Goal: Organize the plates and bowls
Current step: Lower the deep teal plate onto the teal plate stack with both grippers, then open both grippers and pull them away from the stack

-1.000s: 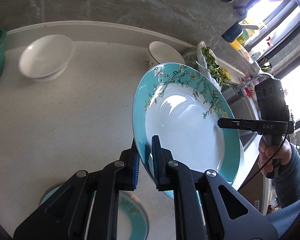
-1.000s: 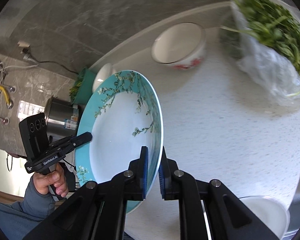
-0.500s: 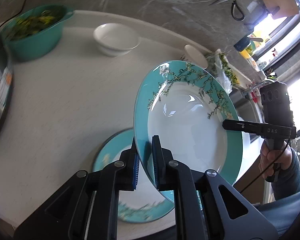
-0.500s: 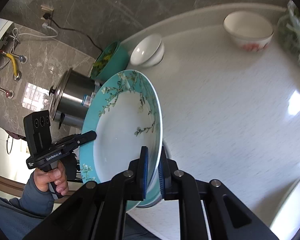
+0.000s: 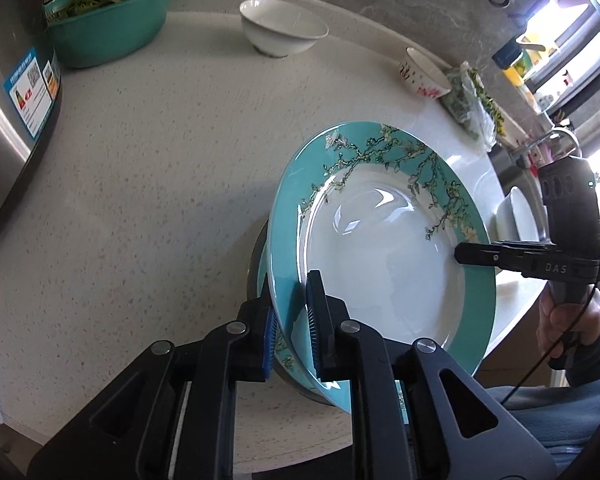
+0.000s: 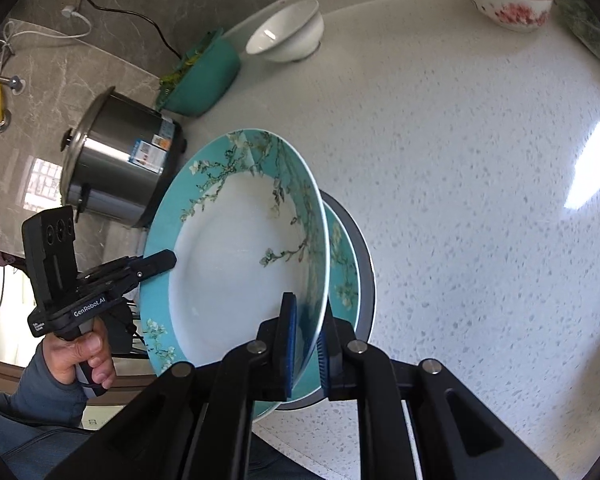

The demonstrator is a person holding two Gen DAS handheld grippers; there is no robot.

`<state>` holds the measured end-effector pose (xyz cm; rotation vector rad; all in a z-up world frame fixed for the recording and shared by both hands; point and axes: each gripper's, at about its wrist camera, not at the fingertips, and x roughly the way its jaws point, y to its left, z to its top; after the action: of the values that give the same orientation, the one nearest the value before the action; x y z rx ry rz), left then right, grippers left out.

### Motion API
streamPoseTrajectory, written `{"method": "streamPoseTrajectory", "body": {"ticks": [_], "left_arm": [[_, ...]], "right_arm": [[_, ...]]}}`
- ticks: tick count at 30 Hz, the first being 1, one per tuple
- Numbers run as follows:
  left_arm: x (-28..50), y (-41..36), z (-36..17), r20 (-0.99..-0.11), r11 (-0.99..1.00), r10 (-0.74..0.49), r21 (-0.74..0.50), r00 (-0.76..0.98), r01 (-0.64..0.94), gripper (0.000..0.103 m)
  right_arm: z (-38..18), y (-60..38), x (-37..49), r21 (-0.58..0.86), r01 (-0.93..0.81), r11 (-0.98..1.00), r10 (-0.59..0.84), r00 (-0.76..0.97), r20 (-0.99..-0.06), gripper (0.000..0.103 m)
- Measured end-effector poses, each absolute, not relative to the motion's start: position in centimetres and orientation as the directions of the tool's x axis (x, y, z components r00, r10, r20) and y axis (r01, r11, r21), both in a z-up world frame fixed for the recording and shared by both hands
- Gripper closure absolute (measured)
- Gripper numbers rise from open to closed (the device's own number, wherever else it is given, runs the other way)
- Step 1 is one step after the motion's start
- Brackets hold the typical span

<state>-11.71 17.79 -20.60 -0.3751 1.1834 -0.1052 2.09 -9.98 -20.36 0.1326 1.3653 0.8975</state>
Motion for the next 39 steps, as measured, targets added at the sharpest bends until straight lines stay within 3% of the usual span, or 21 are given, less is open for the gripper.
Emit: {"method": "streamPoseTrajectory", "body": {"ticks": [24,31,37,39], "left_arm": [[-10.3,15.6,-24.3,-0.921,0.969,-0.203,-0.238,0.331,-0.068,0.085],[-10.2,15.0,-24.4,-0.917,0.972,-0.197,-0.229,0.346,-0.056,0.084],[-9.9,14.8,-24.5,-0.914,0.971,-0.199,-0.233,0.353,-0.055,0.084],[-10.0,15.1,-24.3,-0.908,0.968,-0.203,-0.242,0.367,-0.062,0.084]], "right_arm": [[-20.8,-6.5,-1.6,0.284,-0.616,0.735,0.452,0.133,-0.882,0.083],[-20.8,-5.8,-2.8,0.127,-0.642,0.756,0.359,0.245,-0.900,0.075],[-20.9,-6.2,-2.9,0.143,-0.618,0.773,0.368,0.253,-0.895,0.074],[-20.7,-6.6,-2.8,0.163,-0.604,0.780,0.380,0.251,-0.890,0.066]]}}
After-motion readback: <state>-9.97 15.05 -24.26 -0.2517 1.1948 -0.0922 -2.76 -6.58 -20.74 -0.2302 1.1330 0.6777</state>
